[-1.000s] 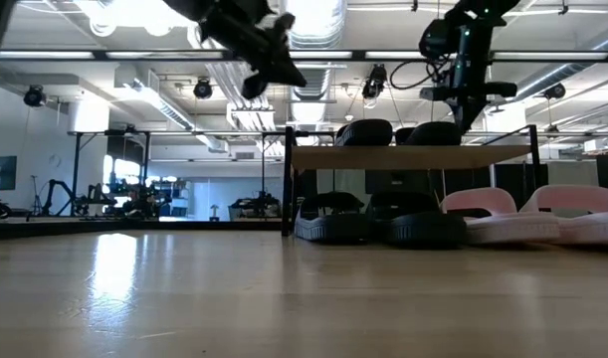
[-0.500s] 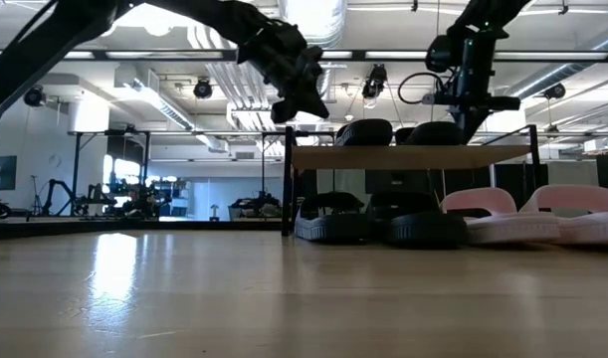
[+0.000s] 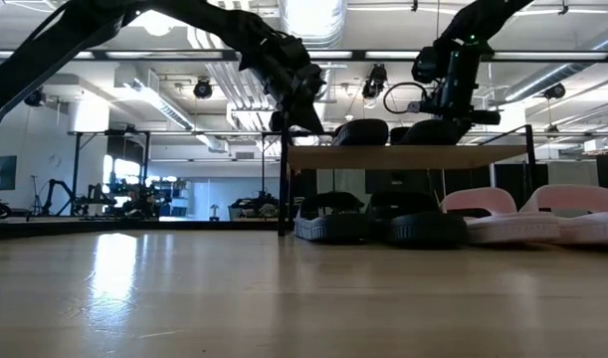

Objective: Pick and place slides into the shelf
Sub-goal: Adjust the black slides on the shelf

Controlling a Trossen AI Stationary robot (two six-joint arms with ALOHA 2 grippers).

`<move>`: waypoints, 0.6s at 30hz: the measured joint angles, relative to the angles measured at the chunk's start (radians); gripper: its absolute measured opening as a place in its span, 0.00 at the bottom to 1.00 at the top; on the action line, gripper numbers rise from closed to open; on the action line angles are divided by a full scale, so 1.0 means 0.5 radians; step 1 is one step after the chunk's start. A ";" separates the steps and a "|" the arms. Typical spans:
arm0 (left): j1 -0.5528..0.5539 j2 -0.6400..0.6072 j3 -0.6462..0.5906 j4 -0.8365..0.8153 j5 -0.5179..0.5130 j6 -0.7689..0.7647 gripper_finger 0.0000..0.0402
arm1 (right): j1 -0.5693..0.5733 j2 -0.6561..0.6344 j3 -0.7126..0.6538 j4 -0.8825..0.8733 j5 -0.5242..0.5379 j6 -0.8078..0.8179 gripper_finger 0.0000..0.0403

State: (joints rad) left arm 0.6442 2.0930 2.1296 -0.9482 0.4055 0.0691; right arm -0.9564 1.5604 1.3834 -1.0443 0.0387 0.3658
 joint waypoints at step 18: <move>0.004 0.000 -0.016 0.039 -0.050 0.104 0.00 | 0.183 -0.029 0.122 0.064 0.135 -0.030 0.03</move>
State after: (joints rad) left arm 0.6460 2.0930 2.1216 -0.9288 0.3807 0.1212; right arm -0.8650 1.5460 1.4446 -1.0125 0.1060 0.3507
